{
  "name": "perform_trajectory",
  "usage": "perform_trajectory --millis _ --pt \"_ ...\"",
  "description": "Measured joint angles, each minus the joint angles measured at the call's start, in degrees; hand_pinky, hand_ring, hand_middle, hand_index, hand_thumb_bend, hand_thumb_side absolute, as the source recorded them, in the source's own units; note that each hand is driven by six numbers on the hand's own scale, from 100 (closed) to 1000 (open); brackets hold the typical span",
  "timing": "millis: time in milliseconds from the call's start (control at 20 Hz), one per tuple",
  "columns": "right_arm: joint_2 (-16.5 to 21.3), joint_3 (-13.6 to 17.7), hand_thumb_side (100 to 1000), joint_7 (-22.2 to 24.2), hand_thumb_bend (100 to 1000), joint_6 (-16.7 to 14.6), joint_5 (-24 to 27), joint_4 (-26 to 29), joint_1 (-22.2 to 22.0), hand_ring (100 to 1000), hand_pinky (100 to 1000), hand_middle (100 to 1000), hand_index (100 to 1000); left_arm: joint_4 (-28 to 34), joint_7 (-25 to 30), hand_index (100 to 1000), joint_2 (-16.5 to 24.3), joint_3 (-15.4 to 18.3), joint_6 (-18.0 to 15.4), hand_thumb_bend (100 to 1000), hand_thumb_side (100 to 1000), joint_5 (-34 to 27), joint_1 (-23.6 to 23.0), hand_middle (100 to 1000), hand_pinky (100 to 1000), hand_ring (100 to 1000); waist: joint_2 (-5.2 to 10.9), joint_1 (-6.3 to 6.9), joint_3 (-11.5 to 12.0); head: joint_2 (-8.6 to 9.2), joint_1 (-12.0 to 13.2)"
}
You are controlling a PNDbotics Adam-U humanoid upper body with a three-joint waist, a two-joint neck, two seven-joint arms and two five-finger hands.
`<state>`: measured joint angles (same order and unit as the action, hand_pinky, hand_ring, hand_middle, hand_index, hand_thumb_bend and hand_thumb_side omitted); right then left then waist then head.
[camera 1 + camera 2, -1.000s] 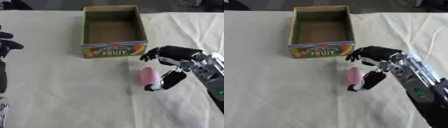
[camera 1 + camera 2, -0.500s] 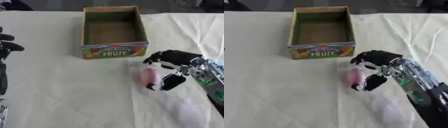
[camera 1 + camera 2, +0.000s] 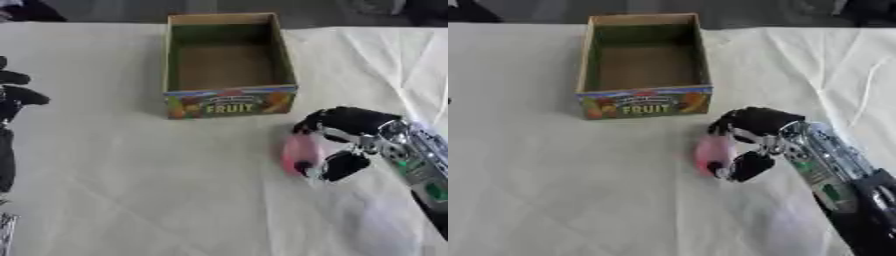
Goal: Pick up objects on the table and place them in the box.
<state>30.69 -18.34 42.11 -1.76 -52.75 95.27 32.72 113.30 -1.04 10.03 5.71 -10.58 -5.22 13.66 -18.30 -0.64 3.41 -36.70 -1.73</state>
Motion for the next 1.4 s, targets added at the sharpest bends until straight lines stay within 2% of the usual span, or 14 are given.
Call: perform_trajectory --millis 200,350,500,550,750,1050,1400 --pt "-0.13 0.26 441 -0.26 303 -0.22 0.40 -0.15 0.01 744 642 575 727 0.00 0.00 780 0.00 0.00 0.00 100 917 0.12 0.00 578 584 521 0.00 -0.03 0.10 0.00 -0.01" --pt "-0.13 0.20 397 -0.51 247 -0.38 1.01 0.38 -0.16 717 622 548 681 0.00 0.03 780 0.00 0.00 0.02 100 917 0.29 0.00 578 581 522 0.00 -0.05 0.11 0.00 -0.01" --pt "-0.13 -0.11 390 -0.79 172 -0.68 1.56 1.09 -0.53 712 612 544 666 0.00 0.09 780 0.00 0.00 0.08 100 916 0.31 0.00 578 580 522 0.00 -0.18 0.11 0.00 -0.01" --pt "-0.13 -0.26 407 -0.90 100 -0.80 1.79 1.29 -0.62 718 598 559 674 0.00 0.11 779 0.00 0.00 0.10 100 916 0.31 0.00 579 580 522 -0.01 -0.19 0.11 0.00 -0.01" --pt "-0.12 -0.63 467 -1.67 100 -1.55 2.41 2.02 -1.07 725 589 602 712 0.00 0.24 779 -0.01 0.00 0.22 100 918 0.32 0.00 579 575 522 -0.01 -0.19 0.11 0.00 -0.01" --pt "-0.10 -0.83 575 -3.38 100 -1.66 4.47 3.39 -1.73 723 569 584 691 0.00 0.65 778 -0.01 0.00 0.38 100 917 0.34 0.00 579 571 522 -0.01 -0.23 0.02 0.00 -0.01" --pt "0.41 -1.11 558 -7.69 100 -0.42 5.92 5.90 -2.03 695 544 557 657 0.00 1.13 777 -0.01 0.00 0.61 100 918 0.56 0.00 580 571 523 -0.01 -0.24 -0.18 0.00 -0.01"
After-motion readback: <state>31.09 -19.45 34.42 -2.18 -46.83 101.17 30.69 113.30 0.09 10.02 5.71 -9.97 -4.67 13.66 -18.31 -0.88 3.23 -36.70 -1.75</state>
